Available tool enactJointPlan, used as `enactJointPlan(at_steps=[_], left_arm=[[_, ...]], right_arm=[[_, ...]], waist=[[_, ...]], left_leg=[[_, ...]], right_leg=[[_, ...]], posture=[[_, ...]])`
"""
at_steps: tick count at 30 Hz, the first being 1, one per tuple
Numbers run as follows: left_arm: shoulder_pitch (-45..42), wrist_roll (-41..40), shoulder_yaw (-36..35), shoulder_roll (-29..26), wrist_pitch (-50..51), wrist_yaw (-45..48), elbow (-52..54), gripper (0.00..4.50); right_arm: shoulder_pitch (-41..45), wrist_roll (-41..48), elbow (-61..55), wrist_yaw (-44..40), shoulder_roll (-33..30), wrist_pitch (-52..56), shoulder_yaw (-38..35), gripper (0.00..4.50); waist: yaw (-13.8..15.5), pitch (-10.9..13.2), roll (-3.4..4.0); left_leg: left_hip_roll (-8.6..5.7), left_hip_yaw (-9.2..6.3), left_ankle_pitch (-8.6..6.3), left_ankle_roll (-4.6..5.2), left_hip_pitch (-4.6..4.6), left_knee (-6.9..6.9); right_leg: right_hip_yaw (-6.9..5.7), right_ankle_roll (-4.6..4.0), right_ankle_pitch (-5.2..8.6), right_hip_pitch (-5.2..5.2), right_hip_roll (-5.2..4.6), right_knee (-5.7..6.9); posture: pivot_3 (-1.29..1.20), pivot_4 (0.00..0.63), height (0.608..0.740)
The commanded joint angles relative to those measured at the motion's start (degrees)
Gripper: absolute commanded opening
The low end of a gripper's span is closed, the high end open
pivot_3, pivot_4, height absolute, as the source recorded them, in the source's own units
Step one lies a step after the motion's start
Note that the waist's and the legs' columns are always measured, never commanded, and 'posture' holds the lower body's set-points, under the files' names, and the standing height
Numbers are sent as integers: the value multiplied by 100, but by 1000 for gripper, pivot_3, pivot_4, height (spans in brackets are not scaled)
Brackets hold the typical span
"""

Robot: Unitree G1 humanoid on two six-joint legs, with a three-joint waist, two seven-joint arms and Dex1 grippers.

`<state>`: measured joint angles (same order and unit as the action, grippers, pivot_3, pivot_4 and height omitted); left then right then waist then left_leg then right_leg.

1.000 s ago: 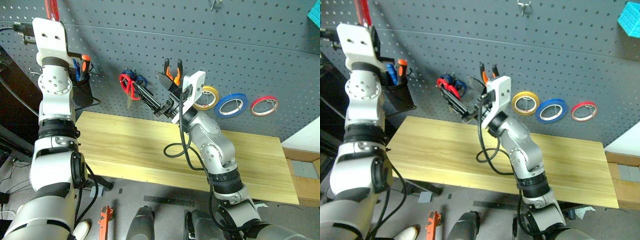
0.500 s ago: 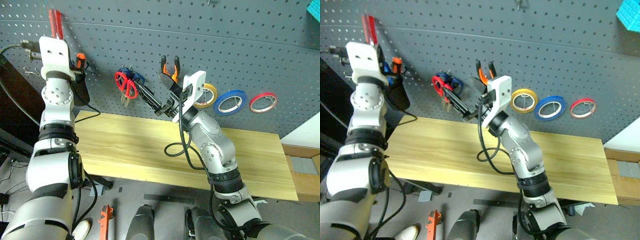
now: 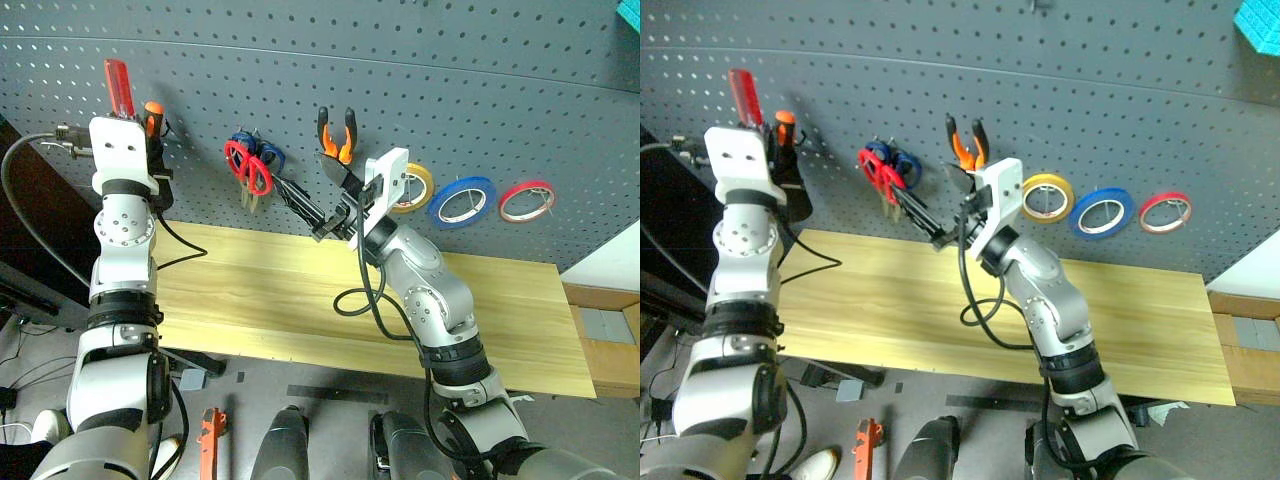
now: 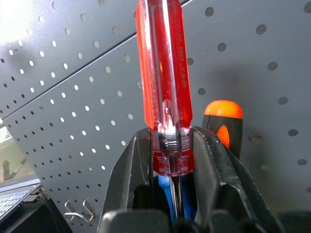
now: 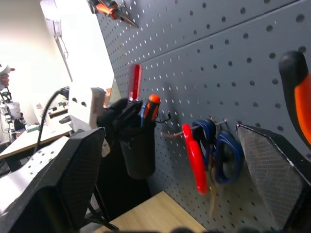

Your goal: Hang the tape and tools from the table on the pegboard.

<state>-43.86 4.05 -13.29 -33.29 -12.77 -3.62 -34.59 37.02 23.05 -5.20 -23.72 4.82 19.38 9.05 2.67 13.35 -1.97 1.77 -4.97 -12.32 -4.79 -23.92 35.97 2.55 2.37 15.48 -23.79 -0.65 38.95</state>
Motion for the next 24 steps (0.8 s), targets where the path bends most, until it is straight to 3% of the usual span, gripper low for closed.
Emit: enactJointPlan(at_steps=[1,8,9,16,24], left_arm=[[188,-162,-198,27,249,-85,693,1758],[296,-204,-218,76,529,-104,1025,4295],[299,-206,-221,80,544,-108,1040,4464],[478,-301,-310,177,778,-145,1387,4464],[1486,-848,-361,863,2034,-23,3369,4464]], right_arm=[[5,-16,-134,-59,-13,-41,10,4500],[57,-22,-66,-101,-53,-56,19,4500],[64,-28,-59,-108,-57,-62,20,4500],[69,-75,-74,-148,-92,-70,7,4500],[-212,-60,-570,-336,-456,272,138,4500]], waist=[[3,0,0],[16,0,0],[17,0,0],[19,-1,-1],[23,-6,-6]], left_leg=[[0,-1,0,0,0,0],[0,-2,0,0,1,1],[0,-2,0,0,1,1],[0,-2,0,0,1,0],[-1,-2,1,-1,0,0]], right_leg=[[0,0,0,0,-1,0],[-2,0,0,2,0,1],[-2,-1,0,2,0,1],[-2,-1,0,2,0,0],[-3,-1,0,2,-5,0]], posture=[[215,237,740],[219,234,740],[218,232,740],[215,218,740],[222,182,740]])
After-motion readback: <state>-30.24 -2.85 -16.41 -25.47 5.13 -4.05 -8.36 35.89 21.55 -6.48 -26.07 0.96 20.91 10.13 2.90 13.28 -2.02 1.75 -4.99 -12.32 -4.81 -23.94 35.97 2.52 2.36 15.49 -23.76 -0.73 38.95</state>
